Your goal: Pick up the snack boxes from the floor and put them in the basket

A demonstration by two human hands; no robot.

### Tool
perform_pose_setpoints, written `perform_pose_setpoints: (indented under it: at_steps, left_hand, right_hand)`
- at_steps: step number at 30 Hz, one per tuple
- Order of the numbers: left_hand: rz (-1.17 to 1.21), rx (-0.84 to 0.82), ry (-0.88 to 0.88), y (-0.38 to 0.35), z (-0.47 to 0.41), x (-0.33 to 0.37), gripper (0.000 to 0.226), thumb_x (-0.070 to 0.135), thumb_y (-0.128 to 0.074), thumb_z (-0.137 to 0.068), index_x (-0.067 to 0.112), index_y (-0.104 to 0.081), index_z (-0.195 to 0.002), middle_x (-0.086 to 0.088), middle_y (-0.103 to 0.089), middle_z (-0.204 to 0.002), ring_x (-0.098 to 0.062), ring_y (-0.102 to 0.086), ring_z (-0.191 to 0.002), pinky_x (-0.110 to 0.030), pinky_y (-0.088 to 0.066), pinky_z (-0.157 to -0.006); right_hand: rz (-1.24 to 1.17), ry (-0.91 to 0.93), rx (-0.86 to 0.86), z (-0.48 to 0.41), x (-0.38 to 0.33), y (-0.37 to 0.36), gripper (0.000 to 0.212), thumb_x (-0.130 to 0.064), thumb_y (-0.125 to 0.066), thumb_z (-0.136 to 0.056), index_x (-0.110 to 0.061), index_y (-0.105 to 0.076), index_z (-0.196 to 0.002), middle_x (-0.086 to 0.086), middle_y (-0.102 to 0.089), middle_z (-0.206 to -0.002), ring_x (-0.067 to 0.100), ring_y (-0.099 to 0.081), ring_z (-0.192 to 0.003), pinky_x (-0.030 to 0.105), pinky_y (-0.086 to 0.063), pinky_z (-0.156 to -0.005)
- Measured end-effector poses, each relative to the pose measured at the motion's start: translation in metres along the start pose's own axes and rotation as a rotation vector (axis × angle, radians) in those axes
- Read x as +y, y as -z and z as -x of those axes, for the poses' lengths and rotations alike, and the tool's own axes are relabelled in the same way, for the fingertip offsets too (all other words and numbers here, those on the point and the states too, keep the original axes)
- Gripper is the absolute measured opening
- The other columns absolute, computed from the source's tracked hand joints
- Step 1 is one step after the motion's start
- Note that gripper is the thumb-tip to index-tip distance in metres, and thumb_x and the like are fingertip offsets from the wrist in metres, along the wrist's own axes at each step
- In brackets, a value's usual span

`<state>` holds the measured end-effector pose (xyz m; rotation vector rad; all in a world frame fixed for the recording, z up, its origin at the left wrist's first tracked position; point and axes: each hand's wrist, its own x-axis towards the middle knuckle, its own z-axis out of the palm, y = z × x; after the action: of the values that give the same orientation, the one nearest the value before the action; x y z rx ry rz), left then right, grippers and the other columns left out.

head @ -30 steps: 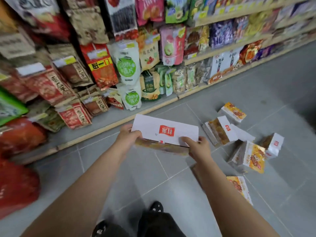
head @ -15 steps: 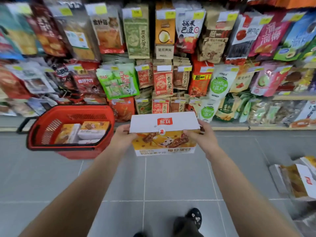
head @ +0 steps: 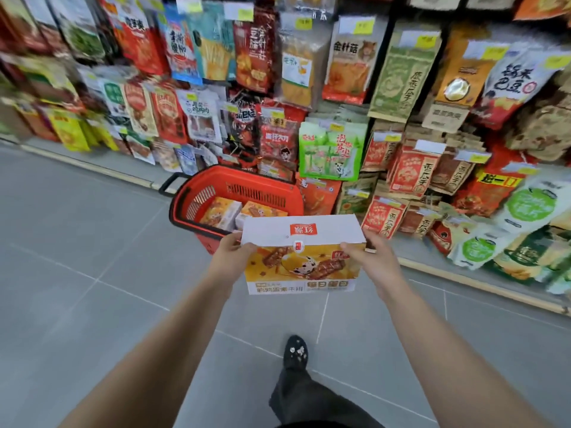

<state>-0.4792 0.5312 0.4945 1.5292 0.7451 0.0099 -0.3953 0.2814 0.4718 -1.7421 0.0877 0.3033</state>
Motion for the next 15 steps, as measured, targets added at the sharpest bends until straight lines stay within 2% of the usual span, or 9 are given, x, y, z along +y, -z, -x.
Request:
perform_pose_setpoints:
  at_steps: [2, 3, 5, 7, 9, 11, 13, 15]
  left_hand:
    - [-0.018, -0.008, 0.015, 0.007, -0.026, -0.001, 0.022, 0.005, -0.054, -0.086, 0.022, -0.067, -0.09, 0.008, -0.071, -0.073, -0.011, -0.067, -0.066, -0.029, -0.05, -0.067]
    - [-0.026, -0.011, 0.034, 0.009, -0.038, -0.001, 0.025, 0.002, -0.051, -0.089, 0.023, -0.065, -0.086, 0.006, -0.07, -0.075, -0.01, -0.066, -0.066, -0.029, -0.051, -0.066]
    - [-0.048, -0.009, 0.079, 0.014, -0.063, -0.005, 0.022, 0.003, -0.049, -0.091, 0.02, -0.06, -0.101, 0.003, -0.064, -0.085, -0.015, -0.065, -0.078, -0.034, -0.053, -0.075]
    - [-0.074, 0.007, 0.119, 0.021, -0.088, -0.001, 0.03, 0.005, -0.05, -0.092, 0.017, -0.051, -0.119, -0.001, -0.06, -0.093, -0.019, -0.06, -0.088, -0.035, -0.052, -0.082]
    - [-0.066, 0.017, 0.159, 0.029, -0.109, 0.003, 0.031, 0.006, -0.05, -0.093, 0.018, -0.047, -0.121, -0.004, -0.057, -0.098, -0.018, -0.057, -0.086, -0.027, -0.049, -0.07]
    - [-0.064, 0.027, 0.218, 0.041, -0.134, 0.009, 0.021, 0.007, -0.051, -0.094, 0.016, -0.048, -0.112, -0.005, -0.055, -0.095, -0.015, -0.056, -0.078, -0.024, -0.046, -0.064]
    - [-0.077, 0.046, 0.257, 0.051, -0.155, 0.016, 0.021, 0.009, -0.052, -0.093, 0.014, -0.048, -0.113, -0.002, -0.053, -0.091, -0.012, -0.054, -0.075, -0.027, -0.049, -0.069]
    - [-0.065, 0.053, 0.318, 0.063, -0.18, 0.02, 0.039, 0.014, -0.053, -0.091, 0.012, -0.04, -0.128, -0.002, -0.052, -0.097, -0.012, -0.055, -0.077, -0.032, -0.05, -0.074]
  right_hand:
    - [0.002, -0.027, -0.007, -0.023, 0.007, -0.017, 0.054, -0.019, -0.076, -0.08, -0.017, -0.057, -0.131, -0.001, -0.061, -0.124, 0.015, -0.06, -0.107, 0.024, -0.048, -0.071]
    - [0.002, -0.044, -0.018, -0.034, 0.01, -0.024, 0.054, -0.019, -0.076, -0.08, -0.017, -0.057, -0.13, 0.0, -0.062, -0.125, 0.015, -0.06, -0.107, 0.024, -0.048, -0.071]
    - [-0.002, -0.068, -0.045, -0.056, 0.013, -0.041, 0.052, -0.017, -0.076, -0.081, -0.016, -0.057, -0.129, -0.001, -0.061, -0.123, 0.008, -0.061, -0.097, 0.02, -0.047, -0.066]
    - [-0.001, -0.109, -0.069, -0.084, 0.017, -0.06, 0.055, -0.02, -0.077, -0.079, -0.017, -0.057, -0.13, -0.001, -0.059, -0.126, 0.011, -0.061, -0.101, 0.021, -0.048, -0.068]
    - [-0.007, -0.157, -0.083, -0.103, 0.02, -0.077, 0.058, -0.016, -0.078, -0.077, -0.019, -0.057, -0.131, 0.001, -0.061, -0.127, 0.017, -0.062, -0.108, 0.025, -0.051, -0.072]
    - [-0.017, -0.205, -0.121, -0.127, 0.018, -0.098, 0.057, -0.011, -0.076, -0.078, -0.02, -0.056, -0.13, 0.001, -0.064, -0.123, 0.019, -0.064, -0.105, 0.028, -0.052, -0.072]
    - [-0.004, -0.256, -0.175, -0.146, 0.013, -0.116, 0.058, -0.016, -0.077, -0.077, -0.023, -0.055, -0.13, 0.0, -0.066, -0.12, 0.019, -0.067, -0.102, 0.031, -0.053, -0.073]
    - [0.005, -0.276, -0.212, -0.164, 0.005, -0.136, 0.061, -0.022, -0.078, -0.072, -0.025, -0.056, -0.129, -0.001, -0.068, -0.118, 0.02, -0.068, -0.1, 0.037, -0.055, -0.078]
